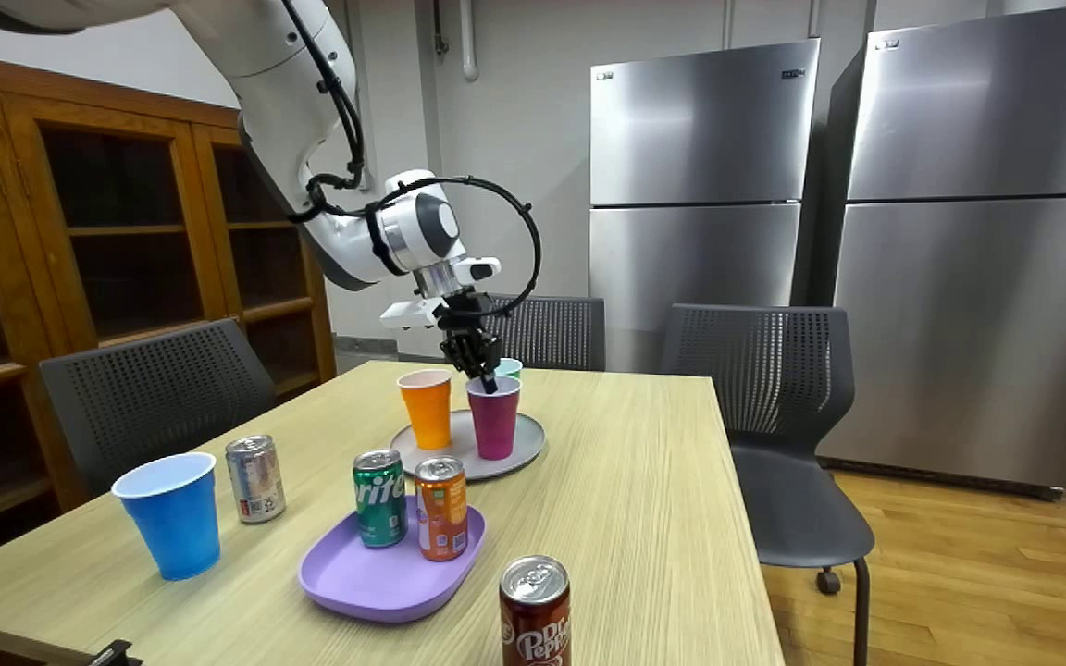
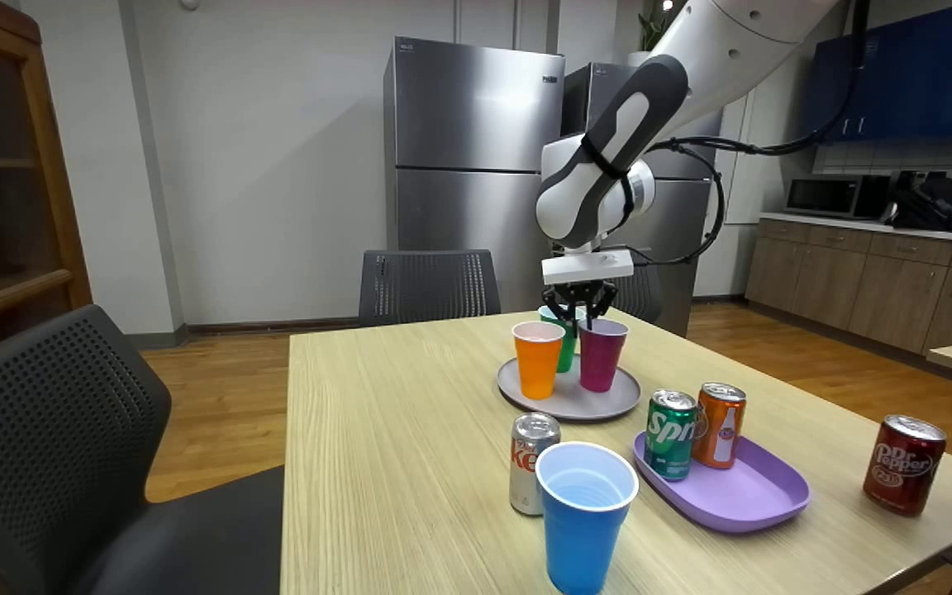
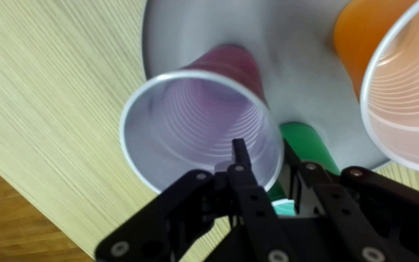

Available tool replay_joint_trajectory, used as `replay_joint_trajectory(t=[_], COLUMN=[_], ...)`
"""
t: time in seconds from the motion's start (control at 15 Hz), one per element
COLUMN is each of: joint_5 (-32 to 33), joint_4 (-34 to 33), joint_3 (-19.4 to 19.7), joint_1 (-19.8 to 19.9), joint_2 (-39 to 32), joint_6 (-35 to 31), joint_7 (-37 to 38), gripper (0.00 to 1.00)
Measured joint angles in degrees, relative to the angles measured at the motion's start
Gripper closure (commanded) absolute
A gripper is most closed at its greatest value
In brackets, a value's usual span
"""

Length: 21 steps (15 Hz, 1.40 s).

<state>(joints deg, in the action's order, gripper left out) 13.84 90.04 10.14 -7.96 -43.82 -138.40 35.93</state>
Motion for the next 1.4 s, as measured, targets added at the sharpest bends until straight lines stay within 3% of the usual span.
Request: replay_joint_trajectory(t=[0.2,0.4,0.93,1.4], joint_5=[0.0,0.0,0.0,0.0], joint_4=[0.0,0.0,0.6,7.6], joint_3=[0.0,0.0,0.3,0.5], joint_1=[0.0,0.0,0.0,0.0], joint_2=[0.0,0.0,1.8,7.7], joint_6=[0.0,0.0,-0.8,-5.9], joint_7=[0.0,0.0,0.0,-0.9], gripper=[0.22,0.16,0.19,0.16])
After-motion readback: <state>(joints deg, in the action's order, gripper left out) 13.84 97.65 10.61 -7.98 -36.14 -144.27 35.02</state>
